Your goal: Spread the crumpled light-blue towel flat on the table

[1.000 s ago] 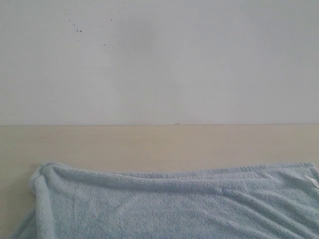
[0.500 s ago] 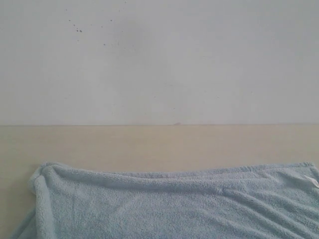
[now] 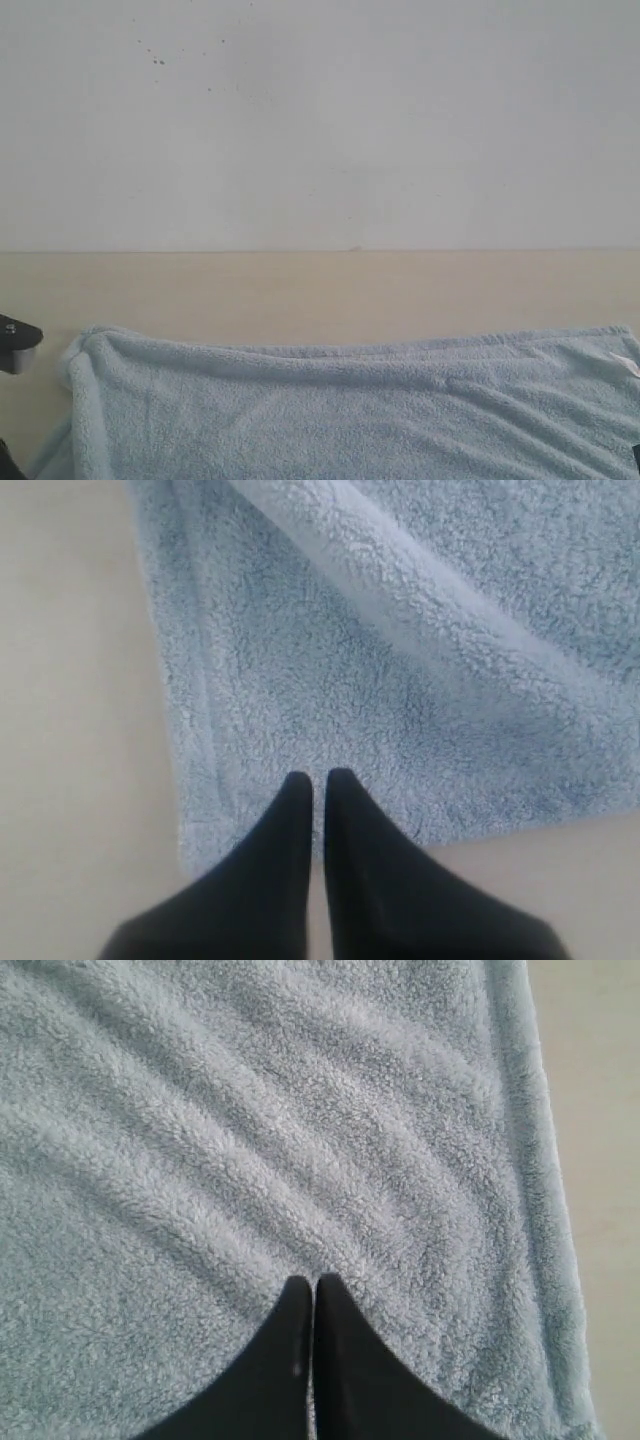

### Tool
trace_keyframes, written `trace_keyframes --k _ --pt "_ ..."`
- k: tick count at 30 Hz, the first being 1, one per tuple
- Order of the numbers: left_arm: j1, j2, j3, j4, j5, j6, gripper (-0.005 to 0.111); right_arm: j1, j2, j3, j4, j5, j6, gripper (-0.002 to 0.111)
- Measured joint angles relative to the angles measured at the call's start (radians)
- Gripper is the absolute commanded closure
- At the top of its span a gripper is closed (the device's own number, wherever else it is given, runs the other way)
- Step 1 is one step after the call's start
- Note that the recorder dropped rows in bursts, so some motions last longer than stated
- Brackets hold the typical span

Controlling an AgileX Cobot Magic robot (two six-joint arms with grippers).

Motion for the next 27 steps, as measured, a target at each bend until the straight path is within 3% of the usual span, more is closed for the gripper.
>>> trace_keyframes --k 11,15,21,27 --pt "0.0 0.297 0.014 0.016 -0.126 0.004 0.103 0.0 -0.007 0.0 0.134 -0.002 -0.12 0.108" --pt "0.0 0.316 0.021 0.068 -0.115 -0.087 0.103 0.0 -0.007 0.0 0.138 -0.002 -0.123 0.108" --pt "-0.002 0.3 0.069 0.329 0.086 -0.327 0.103 0.0 -0.007 0.0 0.144 -0.002 -0.125 0.108" --pt "0.0 0.173 0.121 0.366 0.206 -0.369 0.103 0.0 -0.007 0.0 0.164 -0.024 -0.128 0.108"
